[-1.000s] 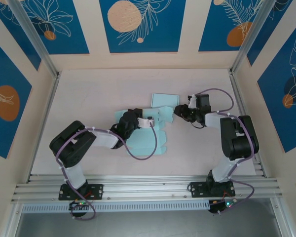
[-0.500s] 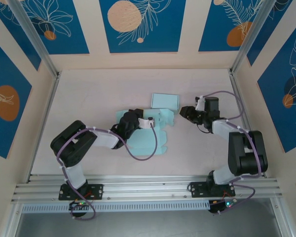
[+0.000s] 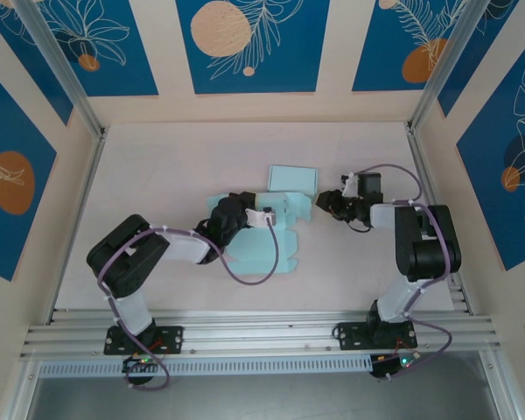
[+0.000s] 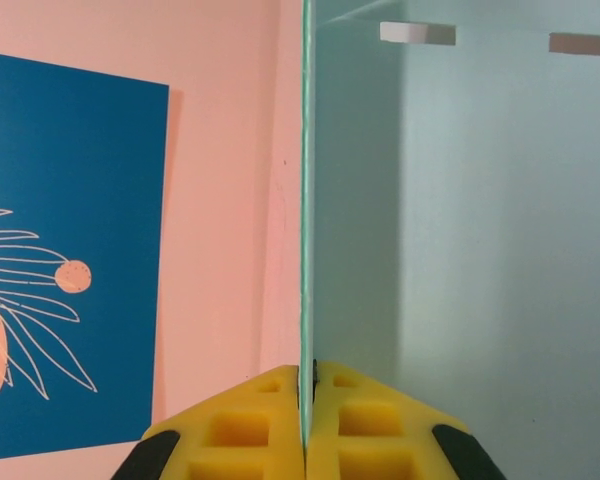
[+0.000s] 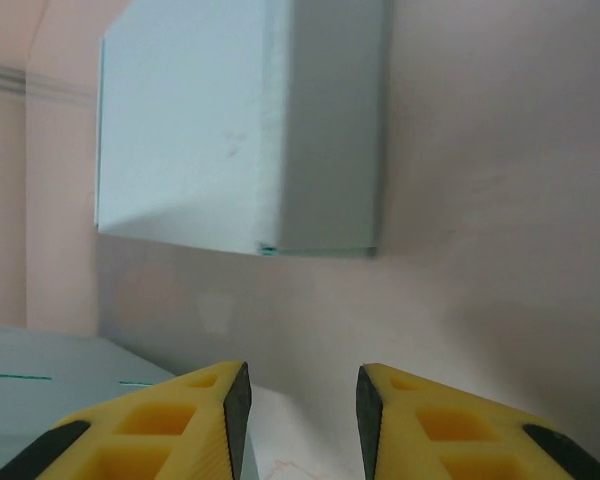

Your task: Fold the paper box

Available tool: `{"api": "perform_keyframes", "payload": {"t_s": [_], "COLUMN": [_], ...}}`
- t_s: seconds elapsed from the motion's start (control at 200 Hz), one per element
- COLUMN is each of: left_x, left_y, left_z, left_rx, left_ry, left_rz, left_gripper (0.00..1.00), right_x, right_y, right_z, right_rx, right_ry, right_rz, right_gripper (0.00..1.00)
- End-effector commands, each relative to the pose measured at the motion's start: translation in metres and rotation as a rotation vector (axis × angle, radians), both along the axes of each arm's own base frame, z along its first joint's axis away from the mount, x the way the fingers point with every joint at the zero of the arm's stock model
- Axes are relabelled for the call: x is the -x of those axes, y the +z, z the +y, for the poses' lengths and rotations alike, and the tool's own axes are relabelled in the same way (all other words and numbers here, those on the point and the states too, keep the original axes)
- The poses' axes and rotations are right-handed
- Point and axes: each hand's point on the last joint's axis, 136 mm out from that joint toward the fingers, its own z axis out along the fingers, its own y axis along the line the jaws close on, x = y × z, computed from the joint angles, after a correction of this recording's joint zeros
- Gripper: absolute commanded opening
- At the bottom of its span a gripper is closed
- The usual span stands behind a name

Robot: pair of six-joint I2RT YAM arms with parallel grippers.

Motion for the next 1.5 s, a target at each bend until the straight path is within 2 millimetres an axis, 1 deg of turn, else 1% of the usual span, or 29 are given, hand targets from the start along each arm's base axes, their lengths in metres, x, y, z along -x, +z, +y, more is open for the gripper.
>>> {"api": "perform_keyframes", "payload": {"t_s": [0.0,0.085,0.145,0.31,0.435,0.675,0.89,0.91,1.015,1.125,1.3,1.395,1.495], "left_x": [0.005,0.003,-0.001,-0.012,-0.016,-0.016,-0.014,-0.014,-0.013,-0.012,-0.014,-0.015,-0.016], "left_y": [0.014,0.009,0.004,-0.005,-0.003,-0.006,-0.010,-0.011,-0.013,-0.011,-0.014,-0.012,-0.010], "left_z": [-0.011,-0.010,-0.009,-0.010,-0.012,-0.011,-0.012,-0.012,-0.013,-0.015,-0.014,-0.012,-0.010], "left_rx": [0.049,0.033,0.016,-0.026,-0.014,-0.013,-0.009,-0.009,-0.009,0.001,-0.012,-0.006,0.000], "left_ry": [-0.037,-0.029,-0.011,0.024,0.028,0.033,0.026,0.026,0.018,0.012,0.019,0.027,0.030], "left_rz": [-0.016,-0.013,-0.015,-0.035,-0.035,-0.023,-0.005,-0.004,0.005,0.008,0.010,0.008,0.010], "left_gripper": [0.00,0.00,0.00,0.00,0.00,0.00,0.00,0.00,0.00,0.00,0.00,0.00,0.00], "right_x": [-0.008,-0.008,-0.007,0.001,0.011,0.032,0.039,0.039,0.042,0.040,0.042,0.045,0.049], "right_y": [0.014,0.010,0.010,0.016,0.017,0.017,0.020,0.021,0.020,0.019,0.022,0.025,0.028], "right_z": [0.035,0.048,0.054,0.060,0.064,0.071,0.084,0.085,0.090,0.093,0.103,0.104,0.104], "right_rx": [-0.024,-0.024,-0.033,-0.047,-0.033,-0.015,0.008,0.010,0.035,0.064,0.085,0.093,0.092], "right_ry": [0.094,0.121,0.129,0.151,0.179,0.209,0.258,0.262,0.272,0.273,0.301,0.298,0.298], "right_rz": [-0.057,-0.061,-0.065,-0.104,-0.125,-0.152,-0.178,-0.182,-0.188,-0.192,-0.216,-0.229,-0.242], "right_gripper": [0.36,0.36,0.36,0.36,0.36,0.36,0.37,0.39,0.42,0.48,0.50,0.54,0.55]}}
